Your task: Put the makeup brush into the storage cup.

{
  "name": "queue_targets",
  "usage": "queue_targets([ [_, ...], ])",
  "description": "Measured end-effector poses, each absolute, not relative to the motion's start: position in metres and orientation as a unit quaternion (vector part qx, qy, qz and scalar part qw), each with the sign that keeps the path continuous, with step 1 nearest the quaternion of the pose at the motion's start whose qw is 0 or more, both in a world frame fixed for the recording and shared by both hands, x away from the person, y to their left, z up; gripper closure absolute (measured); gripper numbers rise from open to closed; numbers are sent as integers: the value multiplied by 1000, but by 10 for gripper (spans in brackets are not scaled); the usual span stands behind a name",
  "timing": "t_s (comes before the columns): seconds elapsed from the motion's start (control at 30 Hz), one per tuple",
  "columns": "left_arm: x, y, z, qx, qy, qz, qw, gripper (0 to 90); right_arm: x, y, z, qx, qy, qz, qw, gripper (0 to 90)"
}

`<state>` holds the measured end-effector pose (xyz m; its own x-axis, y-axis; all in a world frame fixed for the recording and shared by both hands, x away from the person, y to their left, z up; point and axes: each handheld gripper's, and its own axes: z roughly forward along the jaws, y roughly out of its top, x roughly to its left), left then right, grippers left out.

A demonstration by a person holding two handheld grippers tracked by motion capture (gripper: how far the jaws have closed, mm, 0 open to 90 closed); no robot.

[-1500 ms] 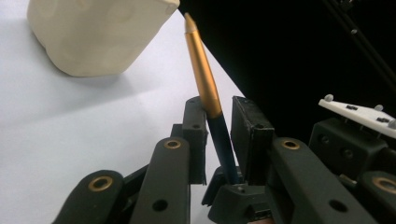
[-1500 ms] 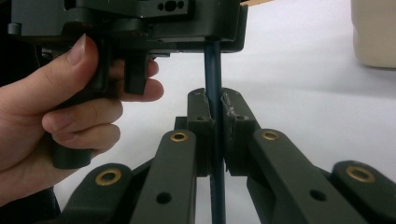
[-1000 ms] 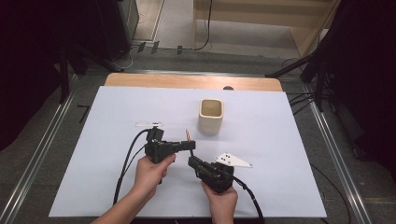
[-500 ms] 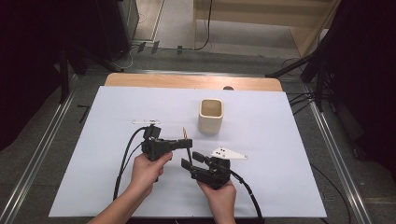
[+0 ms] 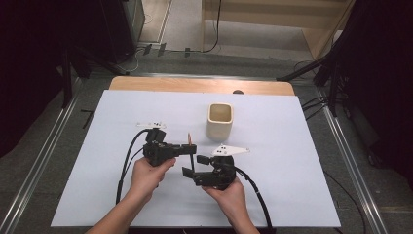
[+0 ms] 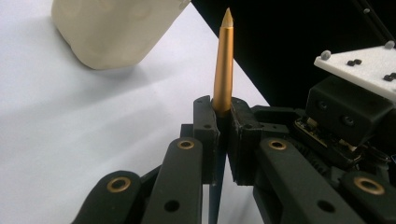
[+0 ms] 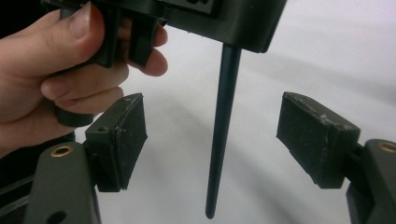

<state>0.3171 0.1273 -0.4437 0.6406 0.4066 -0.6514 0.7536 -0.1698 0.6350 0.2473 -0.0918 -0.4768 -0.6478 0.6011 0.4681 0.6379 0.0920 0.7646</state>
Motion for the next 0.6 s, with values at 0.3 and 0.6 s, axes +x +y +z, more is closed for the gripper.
queue_targets([
  [0.3,318,127,-443,763,374,-169,499,838,255,-91,-472,-392,-776,-494,12,260],
  [0.6,317,125,-442,779,351,-174,490,837,258,-101,-468,-355,-798,-485,37,268],
])
